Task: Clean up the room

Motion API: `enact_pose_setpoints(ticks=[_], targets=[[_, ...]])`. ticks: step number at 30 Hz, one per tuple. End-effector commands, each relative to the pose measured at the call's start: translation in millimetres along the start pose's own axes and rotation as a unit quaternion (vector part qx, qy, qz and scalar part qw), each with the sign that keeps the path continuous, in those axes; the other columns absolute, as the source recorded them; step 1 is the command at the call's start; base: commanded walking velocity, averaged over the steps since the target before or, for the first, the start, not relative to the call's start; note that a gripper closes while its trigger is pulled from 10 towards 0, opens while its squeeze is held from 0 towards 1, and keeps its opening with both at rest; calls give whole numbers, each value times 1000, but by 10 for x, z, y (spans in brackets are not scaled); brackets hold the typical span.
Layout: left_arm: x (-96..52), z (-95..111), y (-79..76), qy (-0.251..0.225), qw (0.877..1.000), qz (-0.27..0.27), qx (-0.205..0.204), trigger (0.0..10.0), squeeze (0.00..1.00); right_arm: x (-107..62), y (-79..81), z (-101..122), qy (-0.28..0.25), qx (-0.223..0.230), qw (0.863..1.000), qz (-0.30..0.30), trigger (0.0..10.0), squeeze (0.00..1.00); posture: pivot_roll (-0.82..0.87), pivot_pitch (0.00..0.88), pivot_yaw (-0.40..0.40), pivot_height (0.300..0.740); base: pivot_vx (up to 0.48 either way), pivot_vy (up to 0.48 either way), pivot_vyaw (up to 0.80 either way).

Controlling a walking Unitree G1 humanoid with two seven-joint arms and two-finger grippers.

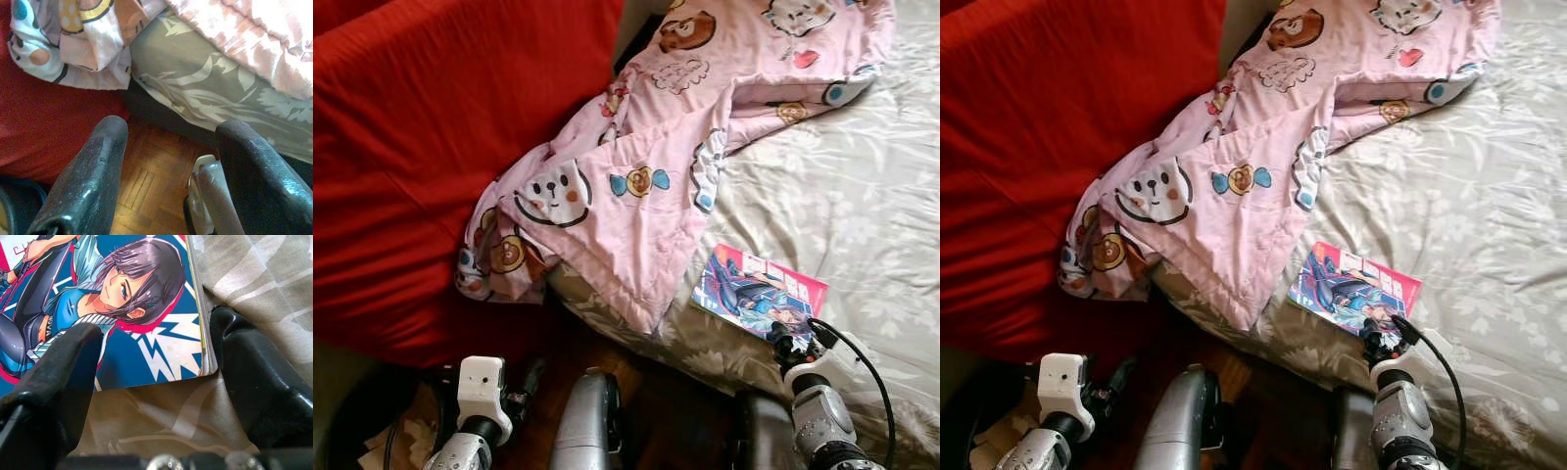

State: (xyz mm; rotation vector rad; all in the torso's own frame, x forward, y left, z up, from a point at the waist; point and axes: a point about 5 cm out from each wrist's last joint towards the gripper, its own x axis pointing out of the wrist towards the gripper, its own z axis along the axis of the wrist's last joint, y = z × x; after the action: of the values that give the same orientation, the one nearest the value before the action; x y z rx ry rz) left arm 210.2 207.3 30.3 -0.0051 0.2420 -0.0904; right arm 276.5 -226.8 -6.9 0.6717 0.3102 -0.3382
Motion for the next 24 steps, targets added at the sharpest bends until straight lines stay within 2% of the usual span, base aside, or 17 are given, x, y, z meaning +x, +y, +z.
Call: enact_pose_setpoints(ticks=[1,7,8,9,10,12,19,22,24], targets=[[-63,-55,47,20,1000,0,15,10000,0,-103,-134,-194,29,22,999,-26,10000,0,152,299,206,612,0,0,0],[-64,-53,19,22,1000,-5,18,10000,0,-145,-182,-264,42,57,997,-23,10000,0,152,299,208,612,0,0,0],[-69,-51,10,22,1000,-8,20,10000,0,-157,-170,-312,50,83,995,-17,10000,0,157,301,209,612,0,0,0],[-69,-51,10,22,1000,-8,20,10000,0,-157,-170,-312,50,83,995,-17,10000,0,157,301,209,612,0,0,0],[-76,-48,6,23,999,-10,22,10000,0,-164,-160,-338,52,108,993,-14,10000,0,157,301,209,612,0,0,0],[-79,-46,5,24,999,-11,24,10000,0,-171,-160,-360,55,123,991,-15,10000,0,157,301,209,612,0,0,0],[-117,-44,7,26,999,-12,31,10000,0,-246,-258,-467,55,201,977,-54,10000,0,178,305,209,612,0,0,0],[-127,-49,10,27,999,-12,32,10000,0,-270,-270,-513,66,224,971,-56,10000,0,178,308,210,612,0,0,0],[-135,-51,7,29,999,-12,32,10000,0,-280,-219,-572,89,217,972,-34,10000,0,178,309,211,612,0,0,0]])
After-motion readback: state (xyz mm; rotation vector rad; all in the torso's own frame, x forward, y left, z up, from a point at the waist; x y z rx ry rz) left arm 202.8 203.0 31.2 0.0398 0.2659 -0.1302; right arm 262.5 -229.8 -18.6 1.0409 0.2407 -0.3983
